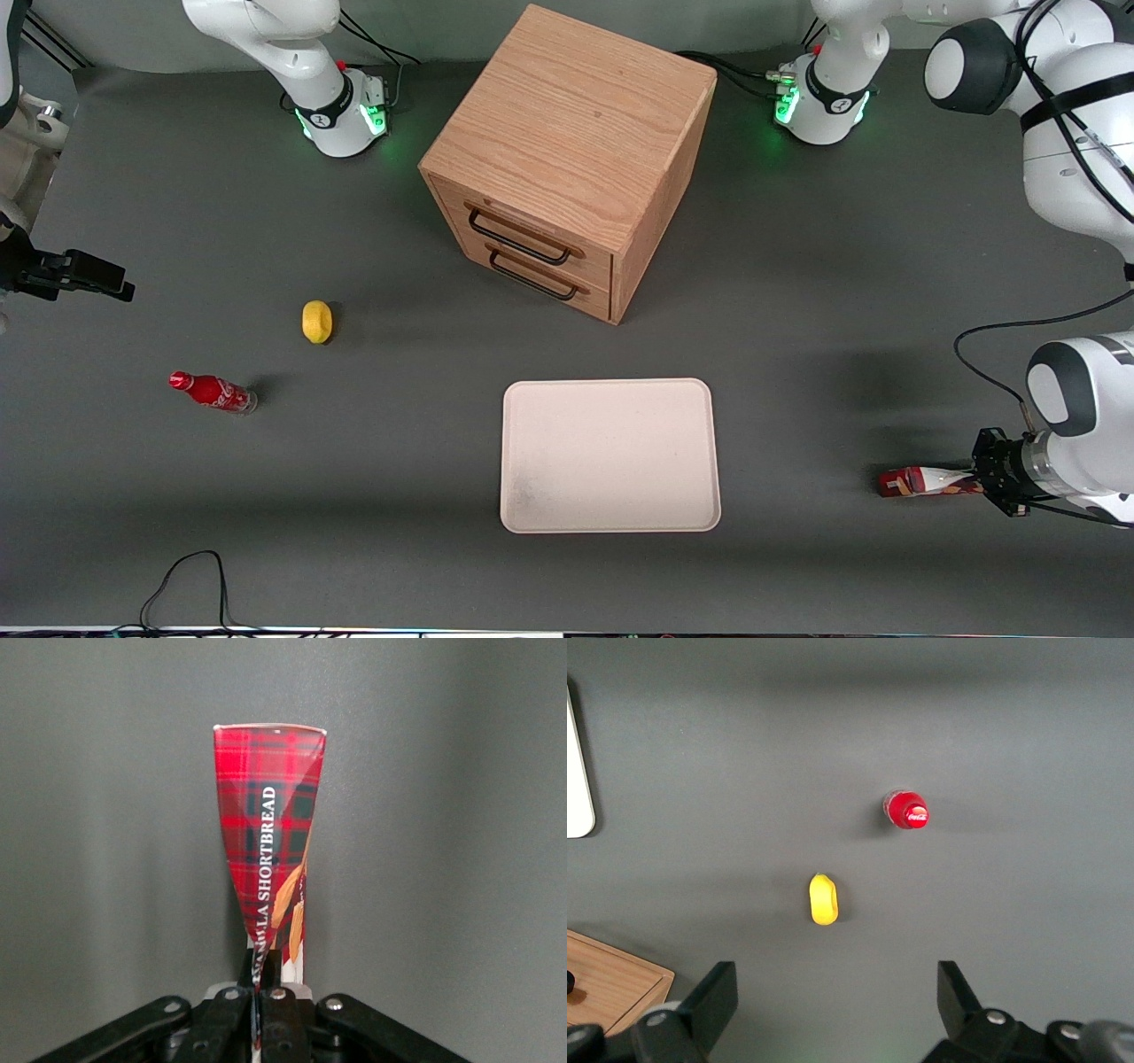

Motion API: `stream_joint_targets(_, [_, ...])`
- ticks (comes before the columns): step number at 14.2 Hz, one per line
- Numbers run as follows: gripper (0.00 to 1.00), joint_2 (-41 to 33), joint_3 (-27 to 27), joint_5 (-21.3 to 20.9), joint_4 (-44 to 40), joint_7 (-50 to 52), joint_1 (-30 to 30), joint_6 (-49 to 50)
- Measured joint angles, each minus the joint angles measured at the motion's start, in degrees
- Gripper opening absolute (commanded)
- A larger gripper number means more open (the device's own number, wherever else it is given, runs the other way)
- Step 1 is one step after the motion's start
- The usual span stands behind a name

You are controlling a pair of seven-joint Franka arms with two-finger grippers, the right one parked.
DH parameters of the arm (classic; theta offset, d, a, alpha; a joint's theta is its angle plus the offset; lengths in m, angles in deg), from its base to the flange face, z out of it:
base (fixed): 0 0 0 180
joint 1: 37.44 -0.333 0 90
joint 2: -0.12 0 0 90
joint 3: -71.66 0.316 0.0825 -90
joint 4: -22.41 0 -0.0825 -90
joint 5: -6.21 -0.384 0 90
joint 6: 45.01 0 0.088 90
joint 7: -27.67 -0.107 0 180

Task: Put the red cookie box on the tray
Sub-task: 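Lift the shortbread box upright and carry it toward the white tray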

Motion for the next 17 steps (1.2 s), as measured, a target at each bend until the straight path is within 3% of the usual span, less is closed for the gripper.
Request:
stream_joint_targets(4, [0.0, -1.26, -0.1, -0.23, -2.26, -0.03, 0.16, 1.49])
stream_joint_targets(8, [0.0, -6.0, -0.17, -0.23, -10.05, -0.03, 0.21, 14.91])
stream_joint_targets(11, [0.0, -11.92, -0.14, -0.23, -14.32, -0.03, 0.2, 21.7])
stream_joint_targets(17, [0.0, -22.63, -0.11, -0.23, -14.77, -0.91, 0.14, 31.08])
